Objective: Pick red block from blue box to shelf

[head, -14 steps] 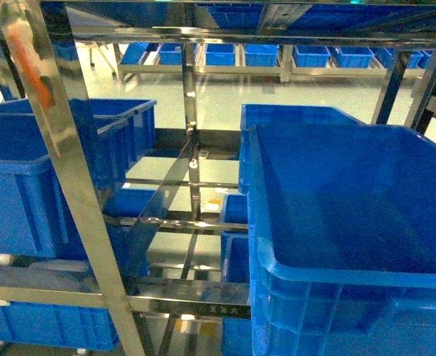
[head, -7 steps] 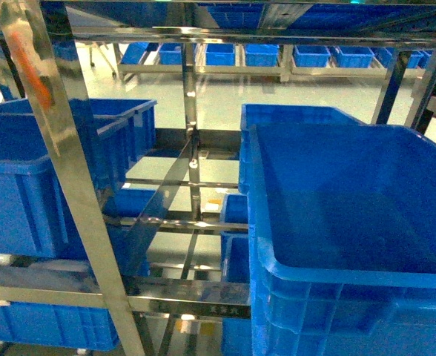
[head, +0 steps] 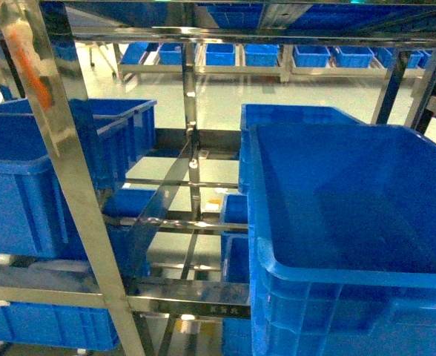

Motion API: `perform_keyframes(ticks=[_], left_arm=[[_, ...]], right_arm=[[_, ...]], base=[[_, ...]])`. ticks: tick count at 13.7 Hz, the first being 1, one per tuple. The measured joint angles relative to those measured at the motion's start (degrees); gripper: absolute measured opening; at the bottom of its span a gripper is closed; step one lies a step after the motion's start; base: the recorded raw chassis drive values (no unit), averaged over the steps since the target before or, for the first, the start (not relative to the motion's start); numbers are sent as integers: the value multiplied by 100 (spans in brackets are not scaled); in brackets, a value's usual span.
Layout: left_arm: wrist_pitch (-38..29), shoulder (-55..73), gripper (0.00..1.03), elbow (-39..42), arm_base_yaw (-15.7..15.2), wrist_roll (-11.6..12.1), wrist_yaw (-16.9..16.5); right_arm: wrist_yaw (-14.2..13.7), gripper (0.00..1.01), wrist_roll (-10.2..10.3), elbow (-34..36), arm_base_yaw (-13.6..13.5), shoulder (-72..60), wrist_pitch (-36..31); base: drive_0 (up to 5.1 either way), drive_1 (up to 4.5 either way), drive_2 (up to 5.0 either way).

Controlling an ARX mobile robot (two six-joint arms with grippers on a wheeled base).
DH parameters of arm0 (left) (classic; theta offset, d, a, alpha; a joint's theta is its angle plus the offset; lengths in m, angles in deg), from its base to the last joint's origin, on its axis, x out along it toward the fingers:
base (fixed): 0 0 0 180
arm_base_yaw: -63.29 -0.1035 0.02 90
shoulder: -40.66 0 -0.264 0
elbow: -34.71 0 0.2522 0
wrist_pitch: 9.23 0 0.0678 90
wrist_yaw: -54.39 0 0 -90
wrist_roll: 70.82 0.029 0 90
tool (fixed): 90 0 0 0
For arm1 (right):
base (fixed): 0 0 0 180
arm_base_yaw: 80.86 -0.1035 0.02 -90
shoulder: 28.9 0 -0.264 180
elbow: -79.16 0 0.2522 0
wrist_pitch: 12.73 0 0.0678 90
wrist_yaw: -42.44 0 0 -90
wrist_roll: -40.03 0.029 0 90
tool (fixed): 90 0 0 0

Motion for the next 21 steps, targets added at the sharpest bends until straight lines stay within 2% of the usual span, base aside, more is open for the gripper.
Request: perform_keyframes(ticks=[9,10,11,13,14,16,17,18,19,21], left_arm=[[0,0,98,0,0,0,0],[2,0,98,0,0,0,2],[0,0,98,0,0,2,-2],[0,0,98,0,0,0,9],[0,0,98,0,0,0,7],[0,0,98,0,0,0,-2],[0,0,98,0,0,0,0],[0,0,98,0,0,0,-2],[0,0,98,0,0,0,-2],[0,0,98,0,0,0,0]], right_arm=[[0,29,0,0,0,0,-2],[247,29,-94,-136,7,-155,516],[442,29,-101,-289,-96,-975,501],[498,29,-2,-542,-352,-2426,-494],[269,29,7,-881,-619,-3834,-1475],[55,29,-9,-1434,-876,-5643,-2618],[28,29,-11,-1777,-909,-6498,-2979],[-140,30,-22,-2159,-946,-7300,-3294],[-214,41,-20,-2487,-940,-8039,-3668],[-509,59,-37,-2704,-925,-9079,-4787]], base=[[0,0,0],[0,0,0],[0,0,0],[0,0,0],[0,0,0],[0,0,0],[0,0,0],[0,0,0],[0,0,0],[0,0,0]])
